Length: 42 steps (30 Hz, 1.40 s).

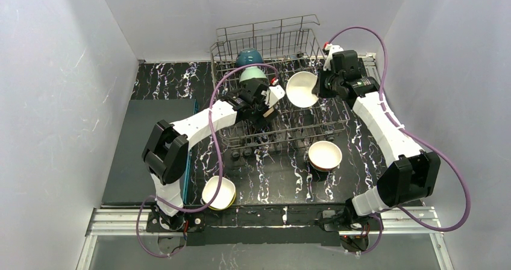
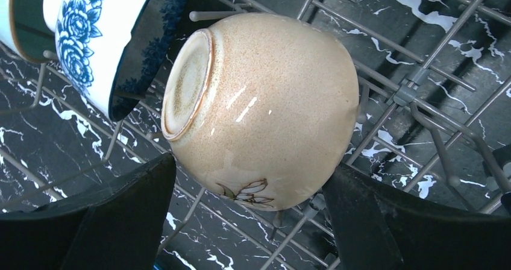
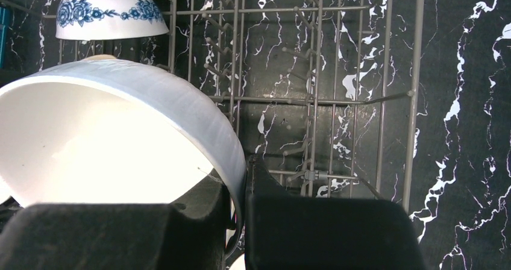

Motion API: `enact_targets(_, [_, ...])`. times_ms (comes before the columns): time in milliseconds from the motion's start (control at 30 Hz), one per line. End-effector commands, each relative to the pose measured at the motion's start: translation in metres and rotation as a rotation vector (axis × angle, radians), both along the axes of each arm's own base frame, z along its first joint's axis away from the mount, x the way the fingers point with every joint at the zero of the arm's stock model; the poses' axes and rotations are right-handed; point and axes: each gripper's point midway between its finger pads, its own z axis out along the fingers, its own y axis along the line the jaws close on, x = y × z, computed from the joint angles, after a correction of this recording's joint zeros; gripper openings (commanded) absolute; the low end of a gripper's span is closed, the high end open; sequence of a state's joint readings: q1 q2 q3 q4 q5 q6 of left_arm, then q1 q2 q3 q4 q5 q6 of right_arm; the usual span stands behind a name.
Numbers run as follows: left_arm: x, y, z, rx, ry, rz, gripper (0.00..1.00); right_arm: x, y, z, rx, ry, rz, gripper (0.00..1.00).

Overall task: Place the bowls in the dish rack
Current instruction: Turn the bowl upside down on the dish rack.

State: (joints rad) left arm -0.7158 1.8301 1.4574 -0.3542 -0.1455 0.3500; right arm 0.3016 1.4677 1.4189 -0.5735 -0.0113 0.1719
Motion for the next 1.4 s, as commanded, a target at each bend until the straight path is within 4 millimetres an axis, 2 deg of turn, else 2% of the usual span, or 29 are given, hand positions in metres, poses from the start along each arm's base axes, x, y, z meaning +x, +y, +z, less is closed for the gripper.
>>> enact_targets(0, [0.048, 0.017, 0.050, -0.026, -0.213, 0.183, 0.85, 0.010, 0.014, 0.035, 0.068, -0.118, 0.045, 0.01])
enact_targets(267, [0.064, 0.023, 0.064, -0.040, -0.257, 0.279, 0.74, 0.008, 0.017, 0.034, 0.069, -0.127, 0.072, 0.01])
enact_targets(467, [0.073, 0.025, 0.084, -0.095, -0.326, 0.316, 0.65, 0.007, 0.018, 0.033, 0.072, -0.135, 0.085, 0.01])
enact_targets(800, [0.077, 0.026, 0.087, -0.106, -0.326, 0.325, 0.63, 0.007, 0.020, 0.027, 0.067, -0.136, 0.109, 0.01])
enact_targets(1100, [0.060, 0.027, 0.093, -0.156, -0.288, 0.300, 0.73, 0.008, 0.023, 0.026, 0.073, -0.141, 0.121, 0.01])
enact_targets(1267, [0.060, 0.033, 0.084, -0.107, -0.278, 0.307, 0.85, 0.008, 0.024, 0.027, 0.074, -0.144, 0.126, 0.01])
enact_targets(1367, [0.060, 0.034, 0.078, -0.077, -0.261, 0.285, 0.88, 0.007, 0.025, 0.026, 0.077, -0.145, 0.133, 0.01])
